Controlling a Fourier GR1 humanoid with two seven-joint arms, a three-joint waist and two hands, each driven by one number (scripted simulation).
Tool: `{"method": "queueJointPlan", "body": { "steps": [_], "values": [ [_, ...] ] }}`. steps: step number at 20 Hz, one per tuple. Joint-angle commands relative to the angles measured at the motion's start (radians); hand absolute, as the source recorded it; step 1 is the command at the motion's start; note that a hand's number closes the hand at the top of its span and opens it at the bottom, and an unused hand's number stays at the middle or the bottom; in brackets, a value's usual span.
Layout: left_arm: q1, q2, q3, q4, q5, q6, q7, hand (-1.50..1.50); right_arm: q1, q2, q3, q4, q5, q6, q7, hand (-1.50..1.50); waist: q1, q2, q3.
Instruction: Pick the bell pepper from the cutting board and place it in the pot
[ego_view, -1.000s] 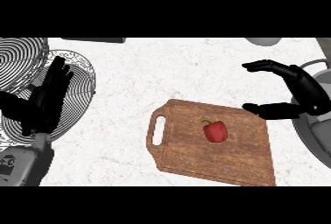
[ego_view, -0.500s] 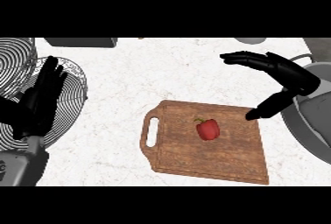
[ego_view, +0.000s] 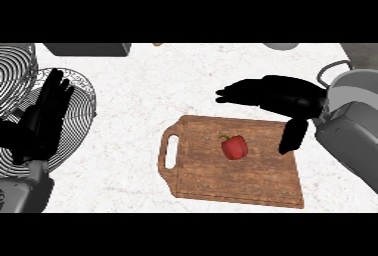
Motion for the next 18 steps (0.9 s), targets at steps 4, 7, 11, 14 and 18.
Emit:
{"method": "queueJointPlan", "body": {
  "steps": [4, 7, 11, 14, 18],
  "values": [
    [-0.010, -0.009, 0.023, 0.014, -0.008, -0.007, 0.007, 0.00, 0.062, 0.092, 0.082, -0.170, 0.099, 0.114, 0.277, -1.50, -0.011, 0.002, 0.001],
    [0.002, -0.043, 0.008, 0.018, -0.040, -0.008, -0.009, 0.00, 0.083, 0.156, 0.025, -0.158, 0.139, 0.150, 0.300, -1.50, -0.006, 0.005, 0.002],
    [-0.009, -0.049, 0.030, -0.008, -0.052, -0.013, 0.026, 0.00, 0.117, 0.209, -0.013, -0.139, 0.215, 0.194, 0.283, -1.50, -0.002, 0.006, 0.002],
    [-0.102, -0.015, 0.059, 0.013, -0.045, -0.033, 0.088, 0.00, 0.144, 0.197, -0.005, -0.133, 0.268, 0.204, 0.258, -1.50, -0.005, 0.006, 0.002],
    [-0.022, -0.040, 0.075, 0.007, -0.036, -0.067, 0.007, 0.00, 0.138, 0.265, 0.004, -0.042, 0.402, 0.141, 0.276, -1.50, 0.002, 0.007, 0.002]
  ]
}}
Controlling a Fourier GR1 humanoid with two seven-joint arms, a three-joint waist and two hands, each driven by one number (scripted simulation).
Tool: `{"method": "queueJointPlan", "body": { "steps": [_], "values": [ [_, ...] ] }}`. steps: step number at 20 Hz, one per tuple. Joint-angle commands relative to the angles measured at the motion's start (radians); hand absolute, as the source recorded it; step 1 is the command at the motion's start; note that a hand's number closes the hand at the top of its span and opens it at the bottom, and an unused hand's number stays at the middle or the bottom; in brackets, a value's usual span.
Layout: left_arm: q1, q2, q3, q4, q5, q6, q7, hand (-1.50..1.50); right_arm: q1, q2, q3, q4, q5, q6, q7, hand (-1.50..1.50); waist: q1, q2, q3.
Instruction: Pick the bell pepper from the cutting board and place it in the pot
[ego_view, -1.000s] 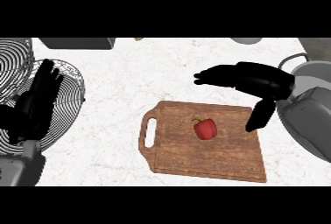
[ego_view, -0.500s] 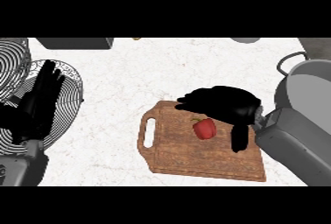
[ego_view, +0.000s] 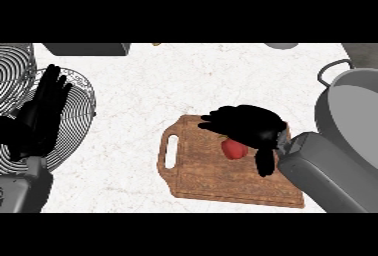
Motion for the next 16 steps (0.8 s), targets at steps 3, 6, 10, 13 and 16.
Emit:
{"method": "queueJointPlan", "body": {
  "steps": [3, 6, 10, 13, 16],
  "values": [
    [-0.013, -0.027, 0.014, 0.023, -0.018, -0.003, 0.024, 0.00, 0.081, 0.022, -0.016, -0.041, 0.142, -0.024, 0.011, -1.50, -0.004, 0.000, 0.000],
    [0.023, -0.009, 0.043, -0.020, -0.015, -0.041, 0.006, 0.00, 0.096, 0.087, -0.031, 0.022, 0.199, -0.037, -0.015, -1.50, 0.000, 0.000, 0.000],
    [0.002, -0.048, 0.024, -0.034, -0.052, -0.002, 0.028, 0.00, 0.115, 0.124, -0.028, 0.157, 0.274, -0.123, -0.111, -1.50, 0.003, 0.001, 0.000],
    [0.019, -0.053, 0.016, -0.067, -0.066, -0.024, 0.057, 0.00, 0.106, 0.123, -0.076, 0.150, 0.318, -0.091, -0.149, -1.50, 0.002, 0.000, 0.000],
    [-0.002, -0.014, 0.074, -0.061, -0.008, -0.083, 0.072, 0.00, 0.062, 0.181, -0.077, 0.248, 0.366, -0.098, -0.134, -1.50, 0.005, 0.001, 0.000]
  ]
}}
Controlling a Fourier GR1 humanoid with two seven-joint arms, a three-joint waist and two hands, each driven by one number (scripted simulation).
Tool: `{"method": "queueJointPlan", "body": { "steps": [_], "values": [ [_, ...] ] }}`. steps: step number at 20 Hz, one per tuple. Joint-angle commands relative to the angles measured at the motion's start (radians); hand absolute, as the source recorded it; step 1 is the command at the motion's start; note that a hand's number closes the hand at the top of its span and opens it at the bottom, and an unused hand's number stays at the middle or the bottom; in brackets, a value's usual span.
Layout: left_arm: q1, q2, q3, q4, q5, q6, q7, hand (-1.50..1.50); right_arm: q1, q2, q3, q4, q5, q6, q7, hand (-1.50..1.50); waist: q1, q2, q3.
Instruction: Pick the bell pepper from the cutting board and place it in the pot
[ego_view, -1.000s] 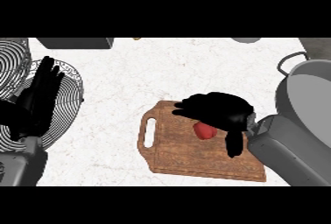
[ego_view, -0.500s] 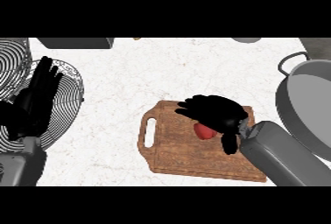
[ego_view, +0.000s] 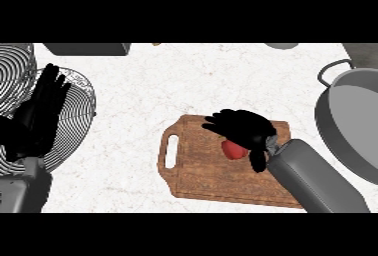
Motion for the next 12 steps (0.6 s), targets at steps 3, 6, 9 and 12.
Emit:
{"method": "queueJointPlan", "body": {
  "steps": [3, 6, 9, 12],
  "values": [
    [0.050, -0.046, -0.021, -0.036, -0.035, 0.002, -0.006, 0.00, 0.010, 0.019, -0.054, 0.113, 0.093, -0.049, -0.070, -1.50, 0.001, 0.000, 0.000],
    [-0.030, -0.029, 0.015, 0.046, -0.037, -0.024, -0.022, 0.00, 0.008, 0.088, -0.044, 0.166, 0.137, -0.063, -0.100, -1.50, -0.002, 0.001, 0.000],
    [-0.024, -0.033, 0.026, 0.037, -0.031, -0.011, -0.030, 0.00, -0.062, 0.035, 0.012, 0.221, 0.188, -0.126, -0.235, 1.50, 0.006, 0.003, 0.000],
    [0.038, -0.043, -0.004, -0.084, -0.048, -0.004, 0.045, 0.00, 0.001, 0.037, -0.011, 0.214, 0.218, -0.198, -0.271, 1.50, 0.004, 0.000, 0.000]
  ]
}}
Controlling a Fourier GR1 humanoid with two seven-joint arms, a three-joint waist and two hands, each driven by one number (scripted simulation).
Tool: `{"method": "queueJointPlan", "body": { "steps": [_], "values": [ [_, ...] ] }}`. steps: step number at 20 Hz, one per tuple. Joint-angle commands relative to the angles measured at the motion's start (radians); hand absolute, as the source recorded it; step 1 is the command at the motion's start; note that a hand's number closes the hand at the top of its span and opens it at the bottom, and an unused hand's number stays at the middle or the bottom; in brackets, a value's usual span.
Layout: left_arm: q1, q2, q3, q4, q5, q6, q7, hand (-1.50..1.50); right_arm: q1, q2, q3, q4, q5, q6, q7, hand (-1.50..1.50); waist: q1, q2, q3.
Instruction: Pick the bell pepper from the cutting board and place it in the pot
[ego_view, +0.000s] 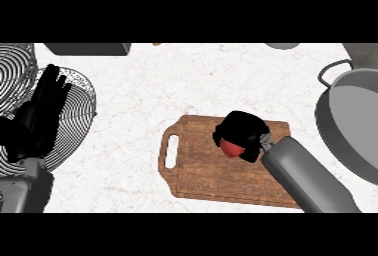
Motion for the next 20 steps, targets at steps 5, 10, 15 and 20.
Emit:
{"method": "queueJointPlan", "body": {
  "steps": [5, 10, 15, 20],
  "values": [
    [0.098, -0.024, 0.015, -0.065, -0.015, -0.026, -0.034, 0.00, 0.006, 0.055, -0.037, 0.041, 0.098, -0.009, -0.076, 1.50, -0.001, -0.001, 0.000],
    [0.093, 0.022, 0.065, -0.056, 0.003, -0.011, 0.001, 0.00, 0.446, -0.013, -0.098, -0.250, -0.059, -0.036, 0.068, 1.50, -0.086, -0.027, 0.000],
    [0.050, 0.028, 0.072, -0.037, -0.016, 0.012, 0.022, 0.00, 0.721, -0.040, -0.078, -0.570, -0.085, -0.038, 0.174, 1.50, -0.100, -0.021, -0.002],
    [0.093, -0.012, 0.047, -0.056, 0.001, -0.004, -0.001, 0.00, 1.010, -0.165, -0.132, -0.918, -0.132, -0.114, 0.170, 1.50, -0.065, -0.012, -0.001]
  ]
}}
